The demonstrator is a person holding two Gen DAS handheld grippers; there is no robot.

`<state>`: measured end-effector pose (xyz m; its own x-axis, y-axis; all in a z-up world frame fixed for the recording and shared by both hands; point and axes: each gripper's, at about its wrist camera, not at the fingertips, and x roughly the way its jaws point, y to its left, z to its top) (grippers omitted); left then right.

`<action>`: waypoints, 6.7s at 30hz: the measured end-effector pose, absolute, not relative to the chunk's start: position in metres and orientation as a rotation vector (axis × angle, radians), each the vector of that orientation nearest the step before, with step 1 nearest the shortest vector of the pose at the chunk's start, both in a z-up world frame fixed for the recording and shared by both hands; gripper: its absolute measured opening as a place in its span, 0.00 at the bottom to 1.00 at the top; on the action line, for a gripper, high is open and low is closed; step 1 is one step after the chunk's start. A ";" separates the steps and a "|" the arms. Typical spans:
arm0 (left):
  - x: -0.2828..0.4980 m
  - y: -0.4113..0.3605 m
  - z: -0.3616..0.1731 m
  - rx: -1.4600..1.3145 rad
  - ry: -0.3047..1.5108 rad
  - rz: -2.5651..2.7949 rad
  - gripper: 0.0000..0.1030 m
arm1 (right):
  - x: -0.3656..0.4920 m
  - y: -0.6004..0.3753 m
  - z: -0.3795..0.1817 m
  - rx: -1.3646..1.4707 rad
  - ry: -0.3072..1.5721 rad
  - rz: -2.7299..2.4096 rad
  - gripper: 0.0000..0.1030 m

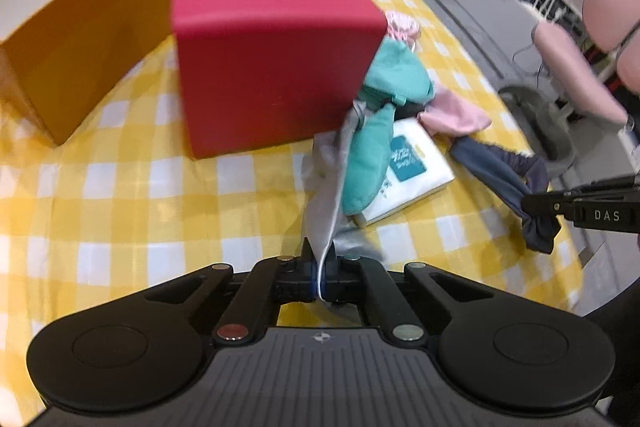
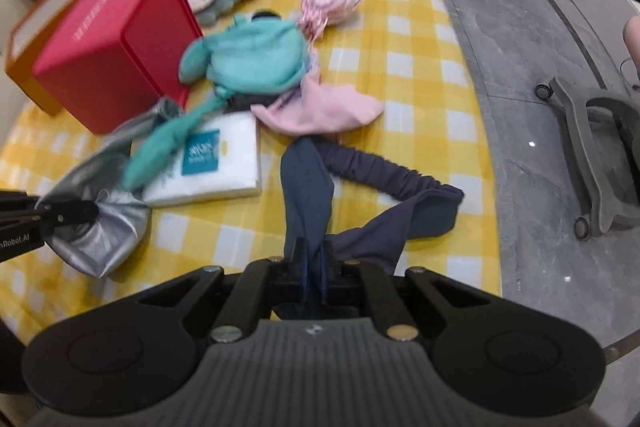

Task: Organize soft objects
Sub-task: 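Lift the silver bag and navy strap toward the orange box with both tools, then open both tools to drop the silver bag and navy strap into the box, then withdraw both tools from the box back toward the remaining soft items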

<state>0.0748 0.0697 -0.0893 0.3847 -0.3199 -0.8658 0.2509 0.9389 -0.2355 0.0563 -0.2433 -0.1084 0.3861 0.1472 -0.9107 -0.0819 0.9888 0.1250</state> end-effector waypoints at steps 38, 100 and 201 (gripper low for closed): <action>0.103 0.144 0.069 0.023 0.857 -0.304 0.02 | 0.081 -0.136 0.119 -0.113 0.787 0.432 0.02; 0.305 0.264 -0.048 0.205 1.093 -0.129 0.07 | 0.367 0.152 -0.018 -0.166 1.053 0.565 0.02; 0.067 0.054 -0.033 0.194 0.886 -0.378 0.68 | 0.123 -0.246 -0.081 -0.131 1.019 0.146 0.47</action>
<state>0.0673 0.0543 -0.0333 0.5721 -0.2410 -0.7840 0.3997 0.9166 0.0099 0.1232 -0.2462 -0.0813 0.5164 0.0600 -0.8542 -0.1820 0.9824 -0.0410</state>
